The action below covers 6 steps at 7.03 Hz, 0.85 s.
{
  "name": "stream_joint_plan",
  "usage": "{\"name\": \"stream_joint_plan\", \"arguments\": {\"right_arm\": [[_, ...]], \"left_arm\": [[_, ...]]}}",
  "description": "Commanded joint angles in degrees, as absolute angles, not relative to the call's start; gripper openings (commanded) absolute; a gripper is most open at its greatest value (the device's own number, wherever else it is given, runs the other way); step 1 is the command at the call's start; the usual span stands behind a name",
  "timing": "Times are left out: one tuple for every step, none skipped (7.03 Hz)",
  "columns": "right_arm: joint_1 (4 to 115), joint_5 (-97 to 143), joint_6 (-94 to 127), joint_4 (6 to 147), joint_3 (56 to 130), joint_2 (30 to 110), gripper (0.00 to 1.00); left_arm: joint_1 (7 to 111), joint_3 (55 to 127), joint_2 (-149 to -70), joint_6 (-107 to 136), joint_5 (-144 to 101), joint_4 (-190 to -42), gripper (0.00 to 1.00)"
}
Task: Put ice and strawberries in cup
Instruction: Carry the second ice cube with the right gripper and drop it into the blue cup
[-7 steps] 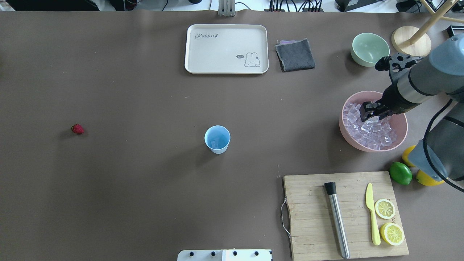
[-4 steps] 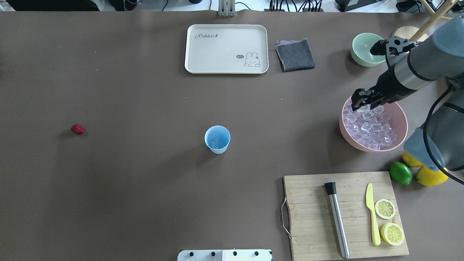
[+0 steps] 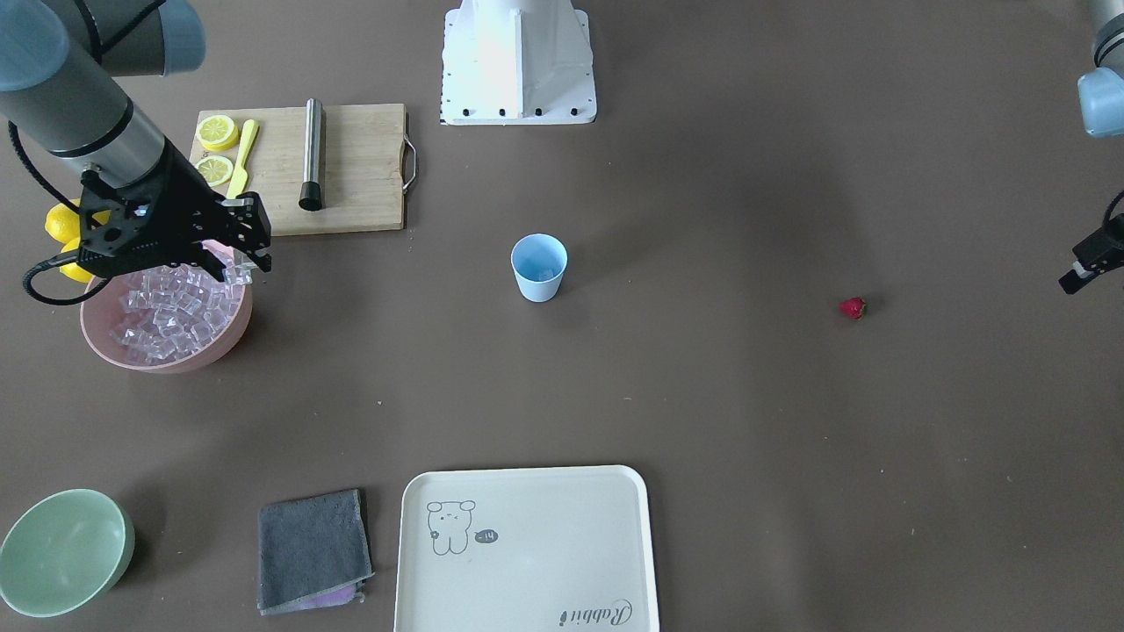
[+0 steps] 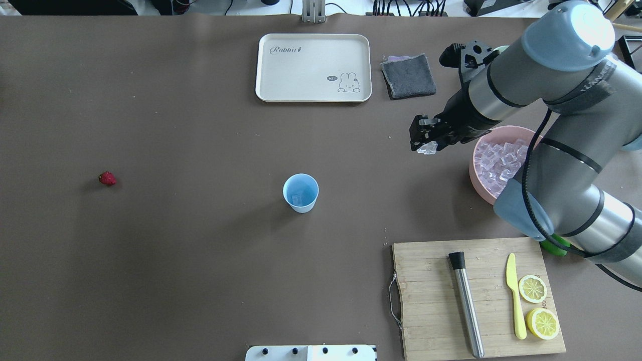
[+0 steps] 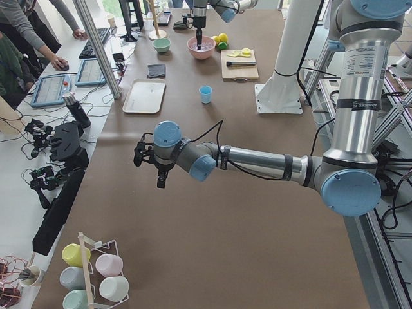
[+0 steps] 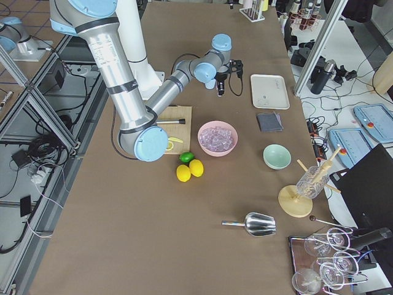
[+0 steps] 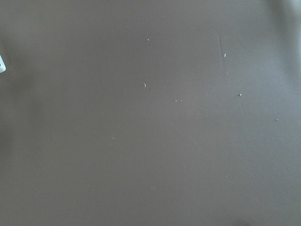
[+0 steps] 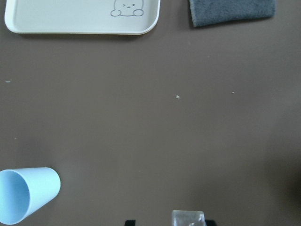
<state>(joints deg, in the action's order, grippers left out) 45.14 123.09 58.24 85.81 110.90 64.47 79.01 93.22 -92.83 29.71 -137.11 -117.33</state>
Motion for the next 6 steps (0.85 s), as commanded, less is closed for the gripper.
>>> {"name": "stream_joint_plan", "arguments": {"right_arm": [[37.56, 116.14, 66.42, 85.43, 108.91, 57.78, 0.00], [35.01, 113.58, 68.53, 85.43, 105.33, 53.13, 0.00], [31.85, 110.34, 71.51, 85.43, 102.94, 50.04, 0.00], [28.77, 106.04, 72.59, 85.43, 102.22, 49.66, 0.00], [27.78, 104.26, 72.68, 85.43, 101.35, 48.79, 0.00], [27.69, 104.15, 72.60, 85.17, 98.55, 46.95, 0.00]], "left_arm": [[79.01, 93.08, -92.81, 29.62, -137.11, -117.33, 0.97], [79.01, 92.73, -92.81, 29.36, -137.11, -117.33, 0.97], [79.01, 92.64, -92.73, 29.27, -137.11, -117.33, 0.97], [79.01, 92.64, -92.55, 29.27, -137.20, -117.33, 0.97], [79.01, 92.55, -92.46, 29.18, -137.11, -117.33, 0.97], [79.01, 92.64, -92.37, 29.27, -137.11, -117.33, 0.97]]}}
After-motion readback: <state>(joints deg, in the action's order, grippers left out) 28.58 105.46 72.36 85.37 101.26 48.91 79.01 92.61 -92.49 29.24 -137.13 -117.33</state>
